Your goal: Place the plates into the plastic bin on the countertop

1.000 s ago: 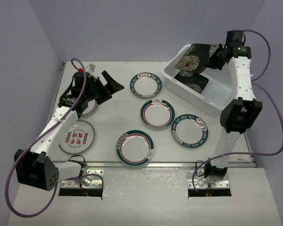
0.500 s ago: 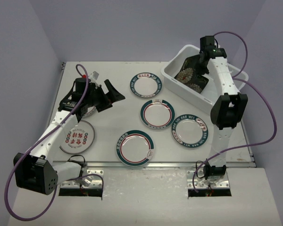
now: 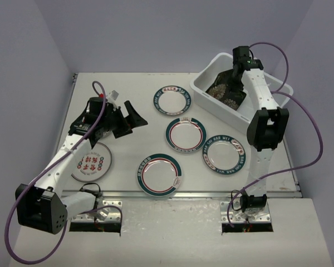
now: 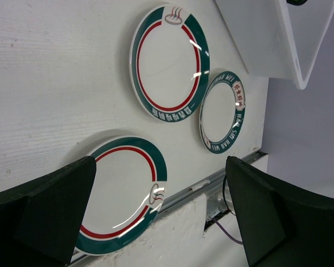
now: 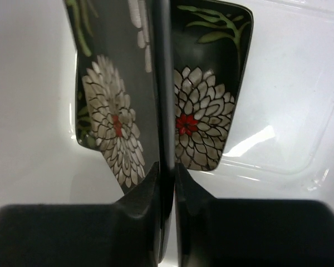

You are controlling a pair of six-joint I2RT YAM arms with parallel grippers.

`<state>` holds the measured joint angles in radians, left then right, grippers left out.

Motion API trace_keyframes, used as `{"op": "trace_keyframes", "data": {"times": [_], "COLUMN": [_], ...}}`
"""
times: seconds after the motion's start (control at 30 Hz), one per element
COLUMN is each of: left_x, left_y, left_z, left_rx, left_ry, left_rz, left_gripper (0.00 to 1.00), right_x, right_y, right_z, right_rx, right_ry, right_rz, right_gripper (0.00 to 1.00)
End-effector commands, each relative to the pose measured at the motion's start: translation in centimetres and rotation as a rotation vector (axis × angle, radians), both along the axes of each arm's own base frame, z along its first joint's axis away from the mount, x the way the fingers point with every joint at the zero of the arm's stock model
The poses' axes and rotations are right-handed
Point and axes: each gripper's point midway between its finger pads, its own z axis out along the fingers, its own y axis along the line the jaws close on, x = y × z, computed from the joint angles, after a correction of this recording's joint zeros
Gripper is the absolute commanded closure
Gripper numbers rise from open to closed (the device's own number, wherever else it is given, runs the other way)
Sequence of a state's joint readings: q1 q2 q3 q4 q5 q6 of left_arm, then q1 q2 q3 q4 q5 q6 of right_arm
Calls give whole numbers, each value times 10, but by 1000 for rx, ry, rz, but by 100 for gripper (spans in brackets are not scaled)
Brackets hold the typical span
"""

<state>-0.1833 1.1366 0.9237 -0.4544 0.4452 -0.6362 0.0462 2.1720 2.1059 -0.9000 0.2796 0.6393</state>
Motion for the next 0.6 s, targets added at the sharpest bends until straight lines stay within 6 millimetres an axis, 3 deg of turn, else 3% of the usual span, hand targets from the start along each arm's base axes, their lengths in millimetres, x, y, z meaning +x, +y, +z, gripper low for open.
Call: {"op": "trace_keyframes", "data": {"times": [0.0,0.17,0.27,0.57], "left_x": [-1,-5,-8,-15], "left_y": [-1,0,1,2], "left_z": [11,10,7,-2], "left_rx": [-9,-6,-1,-9], "left_ry": [-56,-58,-54,-35], "left_rz": [-25,-22,-19,-9], "left_gripper": [0,0,0,0], "right_x": [32,36,28,19], "right_y": [-4,-6,-9,-13], "right_z": [32,10,-6,-12], "right_rx": [47,58,58,14], "right_ry": [-175,-129,-73,-42], "right_rz": [-46,-36,-45,-41], "right_gripper": [86,87,78,46]}}
